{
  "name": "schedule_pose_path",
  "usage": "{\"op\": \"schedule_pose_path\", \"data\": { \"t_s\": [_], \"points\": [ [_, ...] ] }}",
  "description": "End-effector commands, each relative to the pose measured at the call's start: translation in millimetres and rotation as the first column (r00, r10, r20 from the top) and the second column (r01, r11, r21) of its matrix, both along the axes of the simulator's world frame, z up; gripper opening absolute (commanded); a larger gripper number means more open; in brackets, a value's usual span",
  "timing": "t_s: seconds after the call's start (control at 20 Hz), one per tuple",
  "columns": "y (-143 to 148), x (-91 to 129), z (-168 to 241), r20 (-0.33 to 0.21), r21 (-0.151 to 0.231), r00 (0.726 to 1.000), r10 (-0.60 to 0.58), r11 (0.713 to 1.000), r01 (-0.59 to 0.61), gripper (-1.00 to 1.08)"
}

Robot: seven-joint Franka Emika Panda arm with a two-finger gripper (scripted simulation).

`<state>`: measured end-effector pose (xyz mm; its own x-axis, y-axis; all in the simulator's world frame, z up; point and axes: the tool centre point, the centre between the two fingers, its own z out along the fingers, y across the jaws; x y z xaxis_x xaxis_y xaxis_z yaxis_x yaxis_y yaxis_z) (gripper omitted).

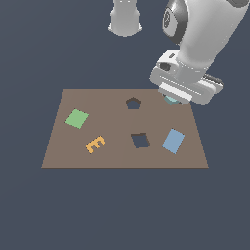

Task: Insert a designated object into the corresponding slot on a board.

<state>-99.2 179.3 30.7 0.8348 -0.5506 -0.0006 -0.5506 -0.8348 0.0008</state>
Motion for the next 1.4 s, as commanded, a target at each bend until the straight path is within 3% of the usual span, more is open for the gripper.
{"op": "schedule_pose_path", "data": {
  "t_s": [0.0,0.85,1.35],
  "points": [
    [0,0,-1,0.001,0.000,1.000,0.000,1.000,0.000,-1.00],
    [-1,0,3,0.001,0.000,1.000,0.006,1.000,-0.006,-1.00],
    [-16,-5,4,0.001,0.000,0.995,0.102,0.995,-0.102,-1.00]
  ]
}}
